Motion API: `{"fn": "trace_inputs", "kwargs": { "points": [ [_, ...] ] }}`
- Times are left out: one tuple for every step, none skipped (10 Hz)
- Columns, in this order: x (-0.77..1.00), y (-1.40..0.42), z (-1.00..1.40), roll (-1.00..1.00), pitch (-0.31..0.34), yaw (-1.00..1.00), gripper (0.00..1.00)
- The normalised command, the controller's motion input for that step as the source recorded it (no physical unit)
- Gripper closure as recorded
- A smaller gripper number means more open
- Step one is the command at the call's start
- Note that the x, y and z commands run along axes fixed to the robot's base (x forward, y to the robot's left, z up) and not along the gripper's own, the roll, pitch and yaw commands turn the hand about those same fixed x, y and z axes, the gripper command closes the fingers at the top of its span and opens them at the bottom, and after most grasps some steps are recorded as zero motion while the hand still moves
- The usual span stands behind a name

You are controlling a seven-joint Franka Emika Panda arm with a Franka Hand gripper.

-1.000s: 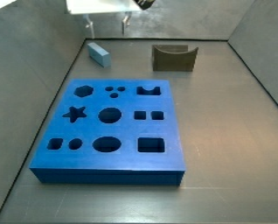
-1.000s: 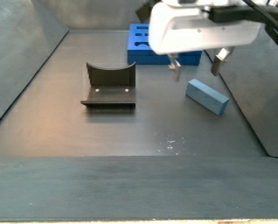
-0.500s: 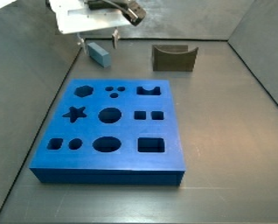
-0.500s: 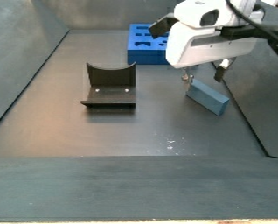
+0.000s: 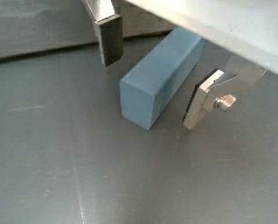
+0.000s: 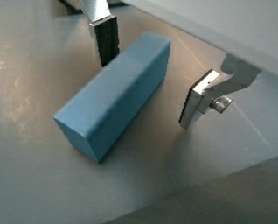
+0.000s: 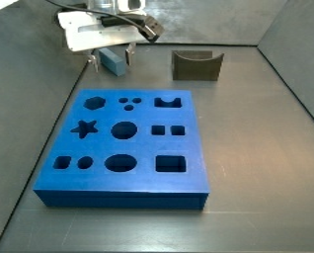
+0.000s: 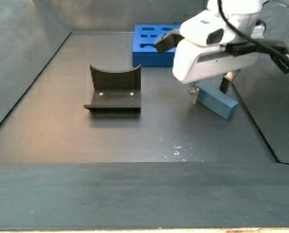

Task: Pick up the rectangle object. Move up. Place the rectangle object on the fixture. Regrasp the rectangle object. Move to above the board. Insert the rectangle object.
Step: Pick up the rectangle object.

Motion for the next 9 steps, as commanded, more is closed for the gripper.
{"fn": "trace_inputs", "kwargs": {
  "points": [
    [0.0, -0.04, -0.35, -0.03, 0.0, 0.03, 0.0],
    [0.0, 0.0, 0.0, -0.05, 0.0, 0.0, 0.0],
    [0.0, 0.0, 0.0, 0.0, 0.0, 0.0, 1.0],
    [0.0, 0.0, 0.0, 0.0, 0.0, 0.0, 1.0],
    [0.0, 0.0, 0.0, 0.0, 0.0, 0.0, 1.0],
    [0.0, 0.0, 0.0, 0.0, 0.0, 0.0, 1.0],
    [0.0, 0.0, 0.0, 0.0, 0.0, 0.0, 1.0],
    [0.0, 0.0, 0.0, 0.0, 0.0, 0.0, 1.0],
    [0.0, 0.0, 0.0, 0.0, 0.0, 0.0, 1.0]
  ]
}}
